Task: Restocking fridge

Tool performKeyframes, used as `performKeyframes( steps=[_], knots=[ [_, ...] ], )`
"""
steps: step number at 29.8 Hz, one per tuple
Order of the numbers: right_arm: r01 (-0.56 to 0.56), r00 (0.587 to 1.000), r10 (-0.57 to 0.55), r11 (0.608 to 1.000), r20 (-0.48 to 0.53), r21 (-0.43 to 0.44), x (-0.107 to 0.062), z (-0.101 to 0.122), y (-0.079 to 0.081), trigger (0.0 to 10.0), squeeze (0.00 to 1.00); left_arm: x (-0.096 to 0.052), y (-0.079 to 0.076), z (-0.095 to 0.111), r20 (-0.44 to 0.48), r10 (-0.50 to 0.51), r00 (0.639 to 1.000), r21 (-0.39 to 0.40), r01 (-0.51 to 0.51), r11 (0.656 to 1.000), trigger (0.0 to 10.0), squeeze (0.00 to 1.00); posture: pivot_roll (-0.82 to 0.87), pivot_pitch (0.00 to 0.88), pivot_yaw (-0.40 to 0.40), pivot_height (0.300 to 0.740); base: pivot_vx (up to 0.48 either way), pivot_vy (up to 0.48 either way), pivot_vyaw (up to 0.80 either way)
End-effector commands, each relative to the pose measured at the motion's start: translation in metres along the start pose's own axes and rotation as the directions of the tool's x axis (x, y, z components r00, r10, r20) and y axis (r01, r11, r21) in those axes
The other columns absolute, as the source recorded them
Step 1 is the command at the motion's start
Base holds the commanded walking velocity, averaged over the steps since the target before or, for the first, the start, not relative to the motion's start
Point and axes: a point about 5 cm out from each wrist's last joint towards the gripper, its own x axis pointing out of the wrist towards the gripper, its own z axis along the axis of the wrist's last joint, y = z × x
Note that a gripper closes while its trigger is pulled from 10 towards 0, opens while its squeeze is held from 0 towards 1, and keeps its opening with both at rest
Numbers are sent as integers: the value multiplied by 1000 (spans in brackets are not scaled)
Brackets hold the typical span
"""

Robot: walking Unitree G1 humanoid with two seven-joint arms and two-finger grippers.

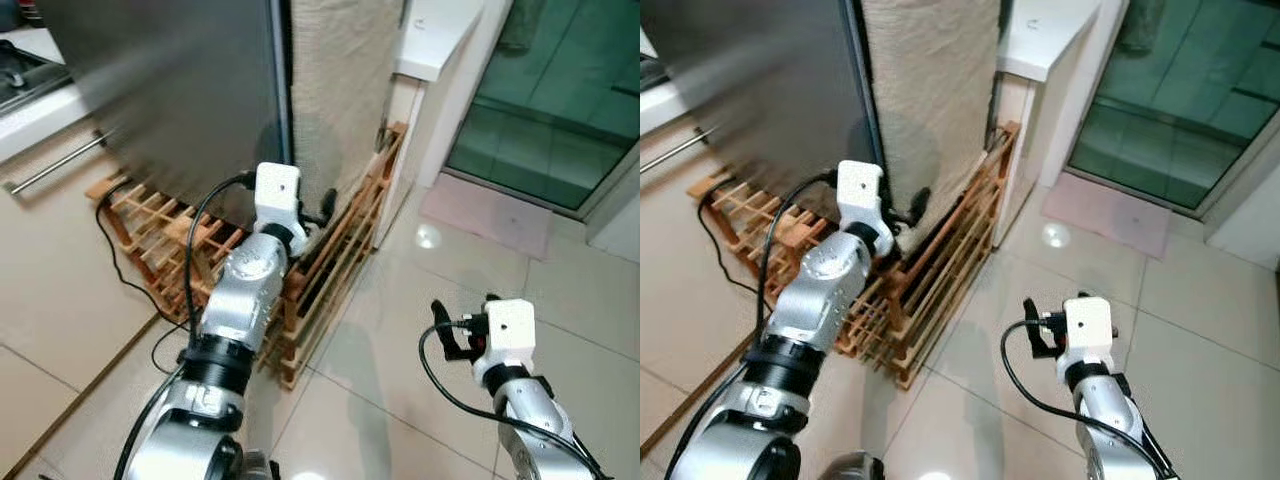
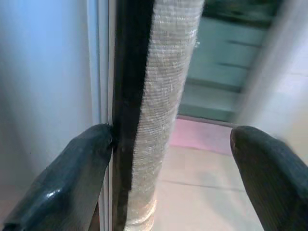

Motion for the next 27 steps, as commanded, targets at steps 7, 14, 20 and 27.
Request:
performKeyframes(
  steps=[7,14,20,27],
  knots=[
    [41,992,-45,999,-121,-35,-16,-35,-15,10000,0,3,-41,31,107,-237,966,35,235,971,10000,0,-62,39,9,731,0,0,0],
    [48,990,-53,998,-128,-38,-14,-44,-13,10000,0,-10,-68,50,169,-428,888,45,426,903,10000,0,-68,15,9,731,0,0,0],
    [35,996,-39,998,-85,-46,-1,-37,-10,10000,0,-12,-39,47,159,-300,940,64,294,954,10000,0,-56,12,2,731,0,0,0],
    [35,999,-35,999,18,-41,21,-9,-12,10000,0,-21,17,33,107,9,994,79,-17,997,10000,0,-40,0,5,731,0,0,0]
  ],
)
